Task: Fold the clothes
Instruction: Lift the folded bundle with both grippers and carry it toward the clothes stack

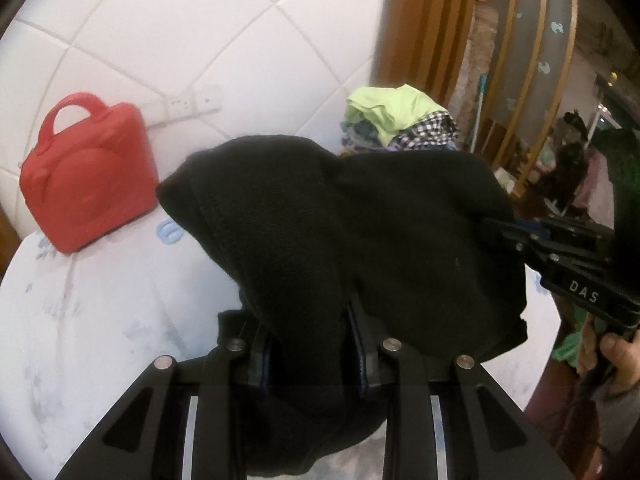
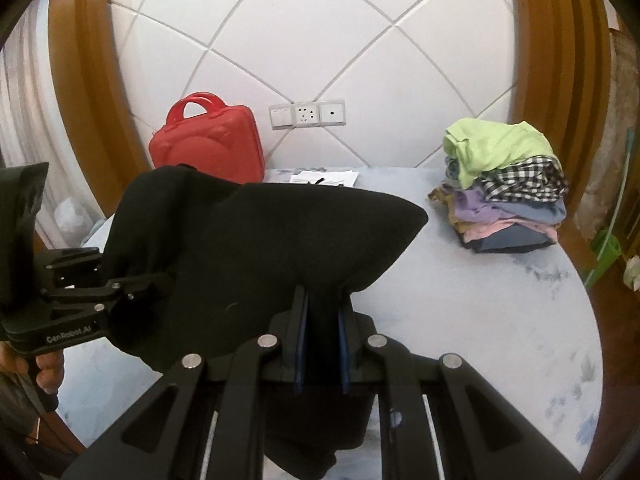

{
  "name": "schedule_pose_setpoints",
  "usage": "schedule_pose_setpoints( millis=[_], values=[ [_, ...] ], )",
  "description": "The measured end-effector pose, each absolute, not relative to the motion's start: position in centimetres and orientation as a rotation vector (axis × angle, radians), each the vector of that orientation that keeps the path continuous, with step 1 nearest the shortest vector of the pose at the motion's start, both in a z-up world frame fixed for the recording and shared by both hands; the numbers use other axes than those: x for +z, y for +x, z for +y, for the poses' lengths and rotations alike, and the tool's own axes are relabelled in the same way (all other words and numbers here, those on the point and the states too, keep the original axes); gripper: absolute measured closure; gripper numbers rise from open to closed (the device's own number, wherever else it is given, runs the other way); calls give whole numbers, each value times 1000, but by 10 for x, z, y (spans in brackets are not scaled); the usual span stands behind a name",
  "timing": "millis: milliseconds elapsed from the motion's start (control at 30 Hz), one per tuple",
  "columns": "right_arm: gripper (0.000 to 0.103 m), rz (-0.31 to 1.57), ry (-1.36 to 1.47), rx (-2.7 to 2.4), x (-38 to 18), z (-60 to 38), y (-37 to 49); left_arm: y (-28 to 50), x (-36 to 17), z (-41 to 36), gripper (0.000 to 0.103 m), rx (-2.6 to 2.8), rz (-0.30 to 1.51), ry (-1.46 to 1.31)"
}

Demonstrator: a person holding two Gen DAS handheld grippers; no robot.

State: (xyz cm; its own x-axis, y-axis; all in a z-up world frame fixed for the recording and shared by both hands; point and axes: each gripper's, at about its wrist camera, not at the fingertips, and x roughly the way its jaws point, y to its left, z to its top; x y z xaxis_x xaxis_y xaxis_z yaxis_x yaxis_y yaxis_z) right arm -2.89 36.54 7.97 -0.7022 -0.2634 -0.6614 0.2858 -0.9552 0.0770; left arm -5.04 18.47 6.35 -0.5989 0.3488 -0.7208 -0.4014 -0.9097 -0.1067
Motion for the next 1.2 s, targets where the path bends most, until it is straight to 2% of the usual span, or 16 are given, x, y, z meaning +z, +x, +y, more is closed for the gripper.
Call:
schedule_pose_setpoints(
  millis=[333, 467, 600, 767, 933, 1067, 1200],
  values=[
    [90, 78, 1001, -2545, 94, 476, -76, -76, 80, 290, 75, 2534, 7, -1134],
    [90, 77, 988, -2562, 118, 520, -114, -106, 102, 330, 75, 2494, 9, -1115],
    [90, 76, 975, -2580, 141, 564, -153, -150, 130, 377, 75, 2483, 37, -1080],
    [90, 76, 958, -2601, 171, 619, -201, -226, 162, 438, 74, 2498, -24, -1085],
    [90, 122, 977, -2567, 205, 670, -292, -300, 183, 492, 74, 2515, -53, -1104],
    [90, 118, 1032, -2525, 216, 694, -358, -361, 188, 522, 74, 2529, -22, -1166],
    [90, 59, 1103, -2475, 195, 707, -426, -418, 166, 539, 73, 2522, -18, -1267]
  ],
)
